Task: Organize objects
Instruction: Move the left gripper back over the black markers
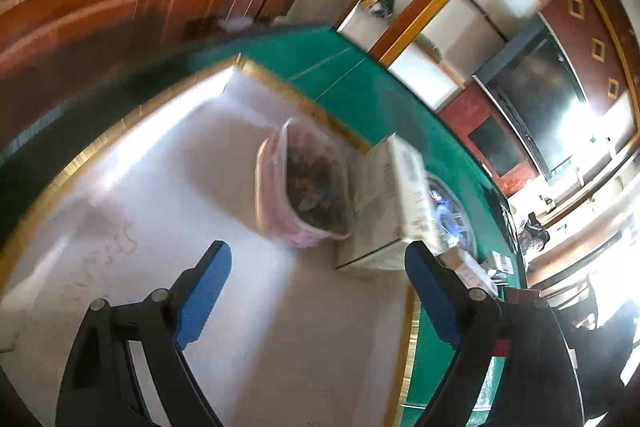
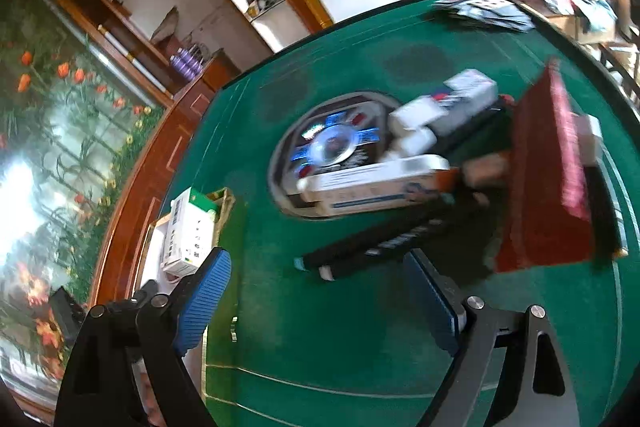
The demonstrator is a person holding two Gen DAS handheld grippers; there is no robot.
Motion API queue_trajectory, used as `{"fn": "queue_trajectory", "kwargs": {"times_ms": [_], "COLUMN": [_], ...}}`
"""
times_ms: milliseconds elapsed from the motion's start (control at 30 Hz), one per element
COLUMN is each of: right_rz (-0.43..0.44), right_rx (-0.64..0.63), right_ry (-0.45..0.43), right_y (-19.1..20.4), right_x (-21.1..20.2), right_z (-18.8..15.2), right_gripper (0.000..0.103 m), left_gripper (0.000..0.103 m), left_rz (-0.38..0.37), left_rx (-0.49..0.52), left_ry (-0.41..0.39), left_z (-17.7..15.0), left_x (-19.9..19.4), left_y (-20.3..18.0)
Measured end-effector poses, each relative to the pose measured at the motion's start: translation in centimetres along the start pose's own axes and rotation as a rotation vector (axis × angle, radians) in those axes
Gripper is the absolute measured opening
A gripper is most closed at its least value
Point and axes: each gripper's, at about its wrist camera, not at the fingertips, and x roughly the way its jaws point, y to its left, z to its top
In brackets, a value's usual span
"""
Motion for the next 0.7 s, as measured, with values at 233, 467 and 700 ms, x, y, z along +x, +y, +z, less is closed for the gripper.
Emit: {"fn": "queue_trajectory", "kwargs": {"times_ms": [233,467,700], "right_rz": [-0.092,-0.131,-0.159], "right_rx": [0.062,0.096,0.107], "right_ry": [-0.163,-0.268,-0.362], "right_y": [-5.9,-9.9,-13.8], "right_x": [-4.7,-6.1,-6.1], "right_z": [0.9,2.8,4.1], "right_gripper": [0.093,0.094,0.094], "left_gripper": [0.099,0.099,0.099], "left_rz": [-0.020,0.000,0.100], "left_rx": [0.342,0.607,0.617], "left_ry": [-0.060,0.143,0.168], "left_z": [-2.2,-8.1,-9.7], "left_x": [-2.8,3.2,8.5], "left_y": [-9.8,-17.2,-19.7]}}
